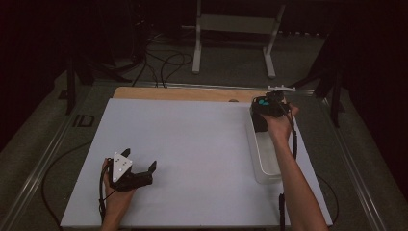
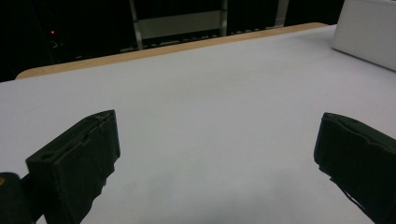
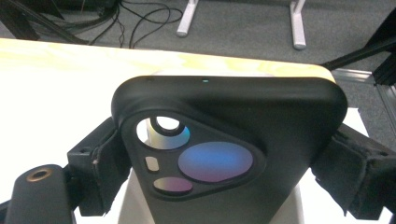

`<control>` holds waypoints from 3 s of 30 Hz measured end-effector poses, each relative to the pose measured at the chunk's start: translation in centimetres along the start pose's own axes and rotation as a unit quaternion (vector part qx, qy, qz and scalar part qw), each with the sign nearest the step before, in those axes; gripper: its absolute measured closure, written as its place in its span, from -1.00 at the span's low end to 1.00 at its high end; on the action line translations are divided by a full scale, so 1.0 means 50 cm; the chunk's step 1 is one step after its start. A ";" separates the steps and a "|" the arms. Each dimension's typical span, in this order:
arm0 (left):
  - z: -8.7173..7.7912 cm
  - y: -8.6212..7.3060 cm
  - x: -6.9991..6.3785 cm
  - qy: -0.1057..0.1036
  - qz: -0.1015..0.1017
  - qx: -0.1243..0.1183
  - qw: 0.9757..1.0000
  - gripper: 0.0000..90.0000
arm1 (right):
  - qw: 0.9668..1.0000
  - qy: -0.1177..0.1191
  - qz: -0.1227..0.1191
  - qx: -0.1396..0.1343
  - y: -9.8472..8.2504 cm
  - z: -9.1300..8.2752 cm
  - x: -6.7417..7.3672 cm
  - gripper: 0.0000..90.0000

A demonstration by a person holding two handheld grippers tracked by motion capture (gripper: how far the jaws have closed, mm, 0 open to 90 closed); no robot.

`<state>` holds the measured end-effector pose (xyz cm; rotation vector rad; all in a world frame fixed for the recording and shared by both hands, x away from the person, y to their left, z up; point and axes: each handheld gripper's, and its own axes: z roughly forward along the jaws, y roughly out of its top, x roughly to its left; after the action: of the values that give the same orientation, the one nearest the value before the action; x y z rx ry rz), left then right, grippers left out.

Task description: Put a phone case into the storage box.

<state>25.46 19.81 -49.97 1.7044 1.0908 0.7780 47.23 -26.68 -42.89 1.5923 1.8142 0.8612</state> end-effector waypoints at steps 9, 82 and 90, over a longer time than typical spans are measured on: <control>0.000 0.000 0.000 -0.001 0.000 0.001 1.000 -0.98 | 1.000 -0.001 -0.003 0.006 0.006 0.009 0.002 -0.75; -0.028 0.026 0.003 -0.094 0.017 0.048 0.994 -0.98 | 0.966 0.209 -0.097 -0.117 -0.251 -0.282 0.081 -0.71; -0.039 0.026 -0.005 -0.107 0.028 0.021 0.994 -0.98 | 0.956 0.231 -0.100 -0.154 -0.293 -0.289 0.082 -0.73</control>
<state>24.08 20.07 -48.03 1.8146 0.9228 0.5942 26.40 -25.23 -45.20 1.0490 1.9826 1.4268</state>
